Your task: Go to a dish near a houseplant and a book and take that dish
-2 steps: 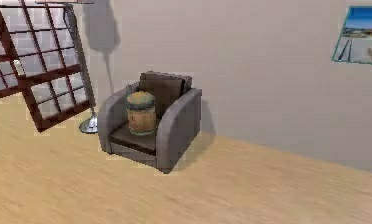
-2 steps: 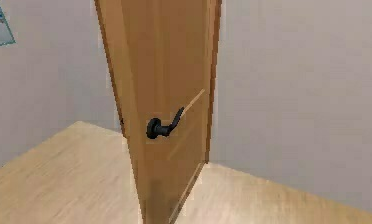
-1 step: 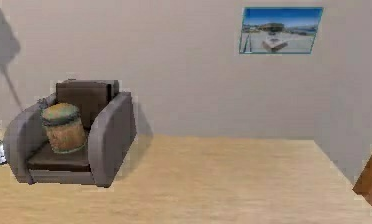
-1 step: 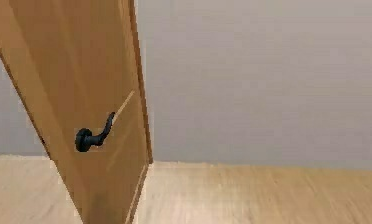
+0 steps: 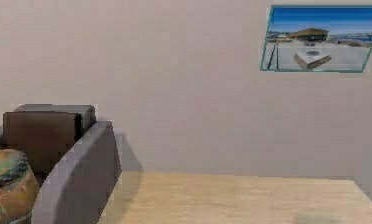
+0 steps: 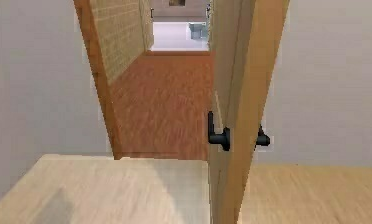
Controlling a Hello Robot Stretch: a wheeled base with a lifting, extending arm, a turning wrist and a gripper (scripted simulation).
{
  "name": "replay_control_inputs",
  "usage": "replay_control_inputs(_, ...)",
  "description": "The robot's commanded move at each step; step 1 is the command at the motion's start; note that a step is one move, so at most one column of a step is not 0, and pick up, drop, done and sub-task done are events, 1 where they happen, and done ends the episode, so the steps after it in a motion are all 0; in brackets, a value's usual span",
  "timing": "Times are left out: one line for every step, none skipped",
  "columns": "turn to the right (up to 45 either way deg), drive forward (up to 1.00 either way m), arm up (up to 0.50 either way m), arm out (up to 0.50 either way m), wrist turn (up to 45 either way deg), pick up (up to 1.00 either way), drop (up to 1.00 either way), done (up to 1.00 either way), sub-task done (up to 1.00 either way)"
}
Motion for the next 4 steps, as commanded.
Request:
replay_control_inputs(36.0, 0.0, 0.0, 0.0, 0.0, 0.0, 0.0, 0.0, 0.0)
replay_control_inputs(0.0, 0.6, 0.0, 0.0, 0.0, 0.0, 0.0, 0.0, 0.0)
replay_control_inputs(45.0, 0.0, 0.0, 0.0, 0.0, 0.0, 0.0, 0.0, 0.0)
replay_control_inputs(6.0, 0.0, 0.0, 0.0, 0.0, 0.0, 0.0, 0.0, 0.0)
